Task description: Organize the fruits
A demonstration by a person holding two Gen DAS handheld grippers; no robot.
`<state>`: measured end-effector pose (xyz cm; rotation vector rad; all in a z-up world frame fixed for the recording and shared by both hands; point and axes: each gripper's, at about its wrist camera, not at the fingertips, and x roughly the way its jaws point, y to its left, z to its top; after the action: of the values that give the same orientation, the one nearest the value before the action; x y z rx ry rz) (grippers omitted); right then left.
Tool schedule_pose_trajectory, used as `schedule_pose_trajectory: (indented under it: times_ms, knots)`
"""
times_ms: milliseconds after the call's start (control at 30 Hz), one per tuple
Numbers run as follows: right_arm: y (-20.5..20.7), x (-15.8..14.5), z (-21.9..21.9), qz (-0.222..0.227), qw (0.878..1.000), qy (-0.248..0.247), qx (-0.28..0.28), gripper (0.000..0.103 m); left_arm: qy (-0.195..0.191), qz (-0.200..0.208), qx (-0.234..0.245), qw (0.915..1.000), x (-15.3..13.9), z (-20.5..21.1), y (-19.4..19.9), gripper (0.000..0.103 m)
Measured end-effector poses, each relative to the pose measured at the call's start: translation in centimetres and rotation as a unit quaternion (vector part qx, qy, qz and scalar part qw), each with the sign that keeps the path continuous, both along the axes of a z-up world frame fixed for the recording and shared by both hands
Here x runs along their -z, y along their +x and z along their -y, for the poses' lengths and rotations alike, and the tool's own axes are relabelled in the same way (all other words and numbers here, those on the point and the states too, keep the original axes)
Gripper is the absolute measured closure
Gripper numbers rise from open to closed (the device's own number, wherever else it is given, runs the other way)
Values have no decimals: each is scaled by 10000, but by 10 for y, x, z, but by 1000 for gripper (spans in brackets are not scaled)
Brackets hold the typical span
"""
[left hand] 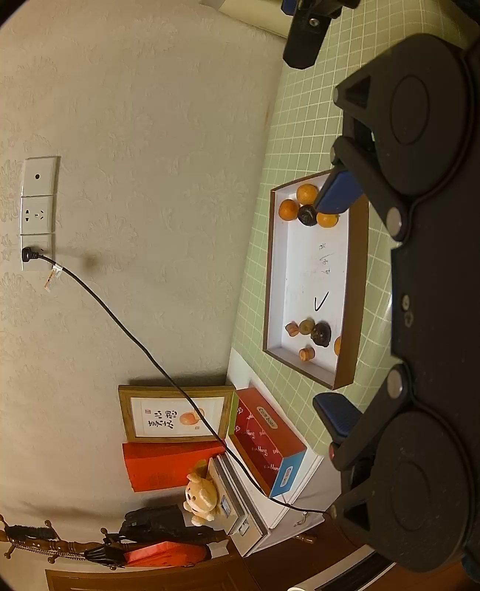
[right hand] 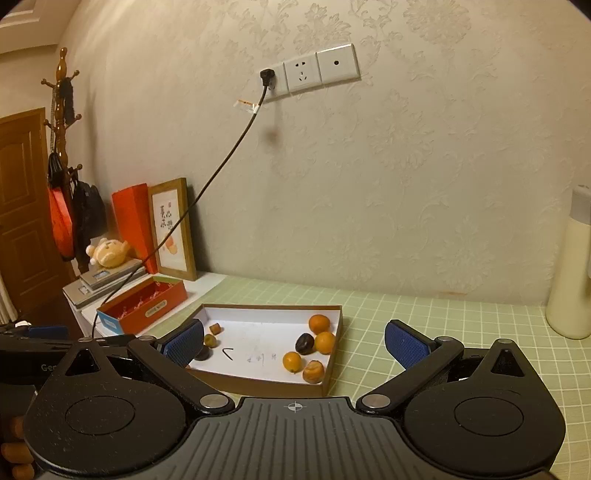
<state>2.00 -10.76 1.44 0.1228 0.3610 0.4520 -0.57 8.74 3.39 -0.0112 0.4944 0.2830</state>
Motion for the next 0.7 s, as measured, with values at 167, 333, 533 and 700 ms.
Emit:
schedule_pose_trajectory:
  times_ms: [167, 333, 533, 700]
  knots:
    - [1, 2, -2, -4, 10000, -26, -8, 0, -24, 3, -22, 10000, 1, -3, 0, 6]
    - [1, 2, -4, -4, 10000, -26, -28, 0, -30, 8, -19, 10000, 1, -4, 0, 6]
    - [3, 3, -4, -13, 10000, -32, -78, 0, -57, -30, 33, 10000, 3, -5, 4, 6]
    - [9, 5, -6, -79, 9999, 39, -116, 0, -271, 57, 145, 9995, 6, -10, 10, 12]
